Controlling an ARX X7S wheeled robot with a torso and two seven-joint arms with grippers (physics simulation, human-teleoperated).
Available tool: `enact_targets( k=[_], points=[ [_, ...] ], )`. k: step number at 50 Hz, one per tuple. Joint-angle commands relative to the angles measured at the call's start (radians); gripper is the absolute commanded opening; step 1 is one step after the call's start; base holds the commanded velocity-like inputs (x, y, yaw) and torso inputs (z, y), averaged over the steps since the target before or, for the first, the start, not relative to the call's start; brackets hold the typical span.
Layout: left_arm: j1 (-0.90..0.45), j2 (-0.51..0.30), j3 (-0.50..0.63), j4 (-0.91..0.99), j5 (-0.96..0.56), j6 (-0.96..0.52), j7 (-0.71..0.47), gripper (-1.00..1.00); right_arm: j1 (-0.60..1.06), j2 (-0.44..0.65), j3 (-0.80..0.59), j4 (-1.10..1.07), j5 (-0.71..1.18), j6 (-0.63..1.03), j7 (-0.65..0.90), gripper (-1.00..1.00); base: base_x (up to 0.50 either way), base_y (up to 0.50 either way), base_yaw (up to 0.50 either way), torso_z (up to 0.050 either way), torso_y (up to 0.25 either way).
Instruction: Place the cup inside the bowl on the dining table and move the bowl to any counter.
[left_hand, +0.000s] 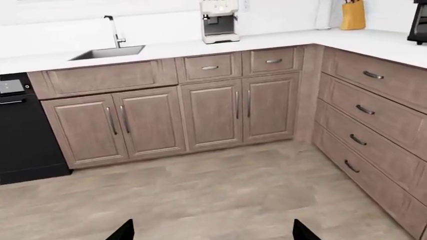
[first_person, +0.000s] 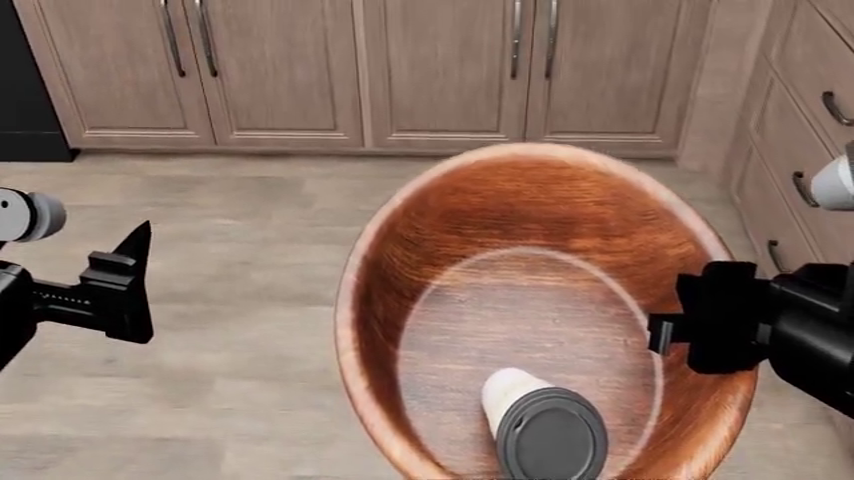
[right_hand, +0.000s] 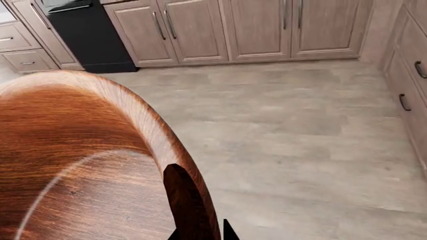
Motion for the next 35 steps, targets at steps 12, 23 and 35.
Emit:
enact_targets(
  k=[12,23,35],
  points=[
    [-0.013,0.005,0.014,-0.005,0.009,0.002,-0.002,1.00,0.015,-0.012,0.004,0.004,-0.010,-0.008,-0.026,-1.00,0.50,0.00,0.00,0.001,0.002],
    [-0.016,0.001,0.015,-0.011,0.008,0.003,0.003,1.00,0.029,-0.023,-0.003,0.015,-0.023,-0.005,-0.033,-1.00,0.50,0.00,0.00,0.000,0.001],
    [-0.014,0.004,0.022,-0.017,0.015,0.012,0.006,1.00,0.046,-0.032,-0.010,0.025,-0.032,0.001,-0.042,-1.00,0.50,0.00,0.00,0.000,0.002]
  ],
)
